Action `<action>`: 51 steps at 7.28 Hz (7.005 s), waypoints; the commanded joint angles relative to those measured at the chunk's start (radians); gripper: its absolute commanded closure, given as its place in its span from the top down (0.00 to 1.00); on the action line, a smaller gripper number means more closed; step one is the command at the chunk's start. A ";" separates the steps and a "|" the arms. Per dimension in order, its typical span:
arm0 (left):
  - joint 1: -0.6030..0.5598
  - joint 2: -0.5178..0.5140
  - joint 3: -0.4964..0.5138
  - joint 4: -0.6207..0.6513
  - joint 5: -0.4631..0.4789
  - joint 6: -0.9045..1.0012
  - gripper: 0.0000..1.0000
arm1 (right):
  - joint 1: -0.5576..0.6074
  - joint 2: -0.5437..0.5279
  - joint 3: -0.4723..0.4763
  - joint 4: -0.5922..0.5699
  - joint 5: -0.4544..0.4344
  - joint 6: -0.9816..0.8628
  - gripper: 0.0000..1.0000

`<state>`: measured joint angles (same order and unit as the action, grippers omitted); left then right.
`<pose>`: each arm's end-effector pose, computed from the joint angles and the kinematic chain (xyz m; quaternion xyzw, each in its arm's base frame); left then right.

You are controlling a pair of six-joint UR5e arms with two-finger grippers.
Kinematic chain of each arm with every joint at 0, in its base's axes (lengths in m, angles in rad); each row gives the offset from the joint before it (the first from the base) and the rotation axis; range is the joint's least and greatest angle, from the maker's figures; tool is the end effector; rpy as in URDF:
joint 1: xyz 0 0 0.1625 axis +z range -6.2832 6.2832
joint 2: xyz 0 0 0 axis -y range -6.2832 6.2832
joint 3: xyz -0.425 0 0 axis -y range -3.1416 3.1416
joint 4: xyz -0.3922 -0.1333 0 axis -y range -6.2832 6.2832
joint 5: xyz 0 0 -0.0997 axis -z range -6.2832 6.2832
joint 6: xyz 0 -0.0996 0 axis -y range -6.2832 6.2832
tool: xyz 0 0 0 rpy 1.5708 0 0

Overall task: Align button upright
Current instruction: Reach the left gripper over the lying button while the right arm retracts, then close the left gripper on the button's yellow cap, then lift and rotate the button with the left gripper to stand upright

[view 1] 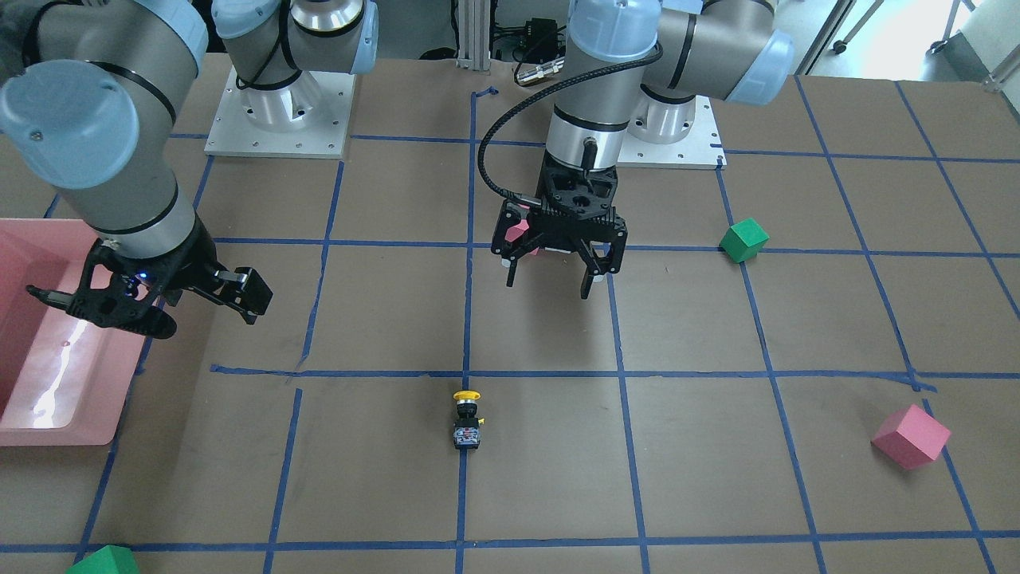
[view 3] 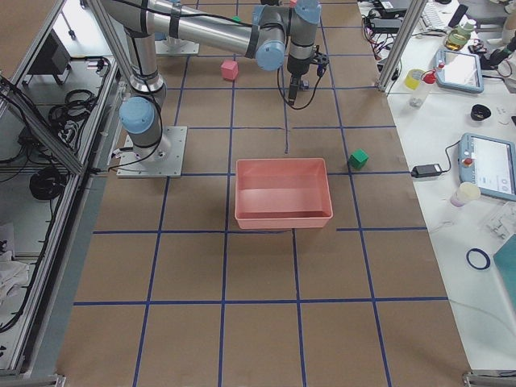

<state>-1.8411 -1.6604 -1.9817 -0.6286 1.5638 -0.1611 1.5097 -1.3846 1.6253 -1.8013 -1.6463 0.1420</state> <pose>-0.2666 -0.4604 0.3502 -0.0540 -0.9742 0.2132 0.0502 0.0915 -0.5649 0.3863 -0.1011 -0.9941 -0.0036 0.0379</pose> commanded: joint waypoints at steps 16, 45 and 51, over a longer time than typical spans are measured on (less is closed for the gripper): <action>-0.187 -0.594 0.068 0.777 0.202 -0.114 1.00 | 0.047 -0.145 -0.031 0.281 0.019 -0.302 1.00; 0.106 -0.425 0.523 -0.698 -0.218 0.035 0.05 | 0.052 -0.149 -0.024 0.286 0.043 -0.302 1.00; 0.069 -0.487 0.521 -0.789 -0.568 -0.397 0.00 | 0.052 -0.149 -0.018 0.286 0.042 -0.302 1.00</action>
<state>-1.7670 -2.1218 -1.4556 -1.4343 1.0633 -0.5209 1.5616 -1.5340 1.6046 -1.5155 -1.6040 -0.1595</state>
